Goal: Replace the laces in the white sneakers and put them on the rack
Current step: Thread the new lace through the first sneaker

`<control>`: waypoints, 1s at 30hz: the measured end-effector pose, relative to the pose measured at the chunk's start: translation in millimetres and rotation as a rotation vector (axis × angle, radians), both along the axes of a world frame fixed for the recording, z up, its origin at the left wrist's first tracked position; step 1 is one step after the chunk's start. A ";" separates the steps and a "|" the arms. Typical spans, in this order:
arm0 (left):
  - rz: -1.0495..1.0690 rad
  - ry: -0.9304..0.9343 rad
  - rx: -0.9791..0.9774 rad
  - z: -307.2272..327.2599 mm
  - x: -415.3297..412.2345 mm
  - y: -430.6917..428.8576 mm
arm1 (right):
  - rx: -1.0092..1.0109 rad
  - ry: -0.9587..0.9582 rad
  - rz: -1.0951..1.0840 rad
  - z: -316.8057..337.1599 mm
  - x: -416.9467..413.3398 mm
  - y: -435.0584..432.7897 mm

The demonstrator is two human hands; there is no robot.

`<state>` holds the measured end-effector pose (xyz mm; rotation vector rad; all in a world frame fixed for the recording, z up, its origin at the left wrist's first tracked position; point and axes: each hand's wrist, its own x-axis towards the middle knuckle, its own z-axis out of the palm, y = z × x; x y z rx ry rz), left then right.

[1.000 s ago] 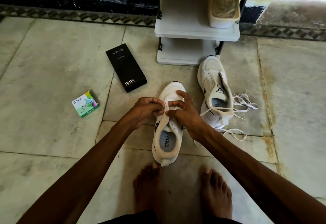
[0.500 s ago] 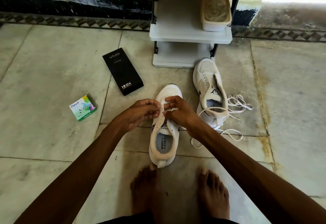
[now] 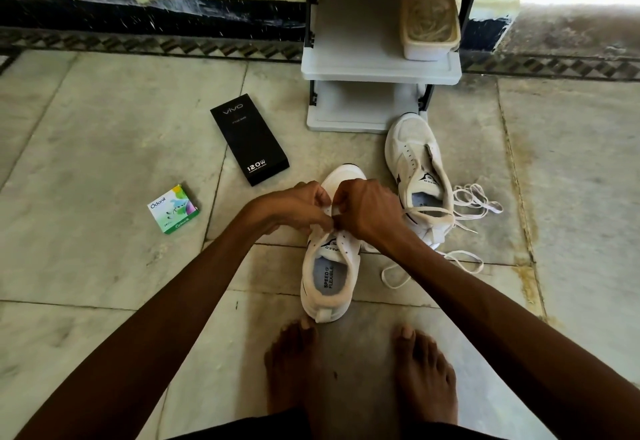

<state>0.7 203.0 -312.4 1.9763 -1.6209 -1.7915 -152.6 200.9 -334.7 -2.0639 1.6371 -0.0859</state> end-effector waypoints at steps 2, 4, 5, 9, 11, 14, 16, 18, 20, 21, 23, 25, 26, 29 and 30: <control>-0.071 -0.114 -0.046 6.3 -12.0 -1.5 | -0.037 0.070 0.049 -1.0 3.9 -0.5; -0.175 -0.301 -0.164 5.3 -22.4 1.3 | -0.033 0.052 0.078 -3.6 3.8 -0.4; -0.206 -0.379 -0.239 1.1 -24.7 4.1 | -0.023 0.025 0.081 -5.0 2.7 -0.7; -0.010 -0.388 -0.429 -21.4 -12.5 16.8 | 0.002 -0.065 0.098 -5.7 0.1 1.3; 0.100 -0.313 -0.434 -28.7 -1.9 21.7 | 0.009 -0.132 0.065 -6.5 -0.8 2.7; 0.203 -0.162 -0.417 -33.6 6.7 29.8 | 0.077 -0.254 -0.040 -8.1 -3.1 0.8; 0.254 -0.111 -0.401 -34.8 7.8 32.1 | 0.099 -0.289 -0.107 -7.9 -3.3 -1.9; 0.269 -0.112 -0.400 -35.5 6.4 31.6 | 0.095 -0.304 -0.143 -8.6 -2.9 -3.0; 0.280 -0.111 -0.394 -35.3 5.0 30.5 | 0.101 -0.321 -0.159 -9.4 -2.5 -2.2; 0.284 -0.103 -0.386 -35.4 4.8 30.1 | 0.098 -0.326 -0.164 -9.2 -2.9 -1.8; 0.293 -0.079 -0.372 -36.2 5.1 30.7 | 0.079 -0.296 -0.155 -7.3 -3.3 -1.0; 0.315 -0.049 -0.366 -37.2 5.4 32.6 | 0.052 -0.231 -0.132 -5.2 -2.2 0.6; 0.326 -0.034 -0.370 -37.5 5.6 33.3 | 0.035 -0.206 -0.118 -4.2 -1.3 1.3; 0.360 -0.006 -0.375 -39.3 6.1 34.9 | -0.030 -0.138 -0.055 -6.1 0.9 3.2; 0.370 -0.004 -0.370 -40.0 5.8 35.0 | -0.042 -0.109 -0.025 -7.9 1.2 3.4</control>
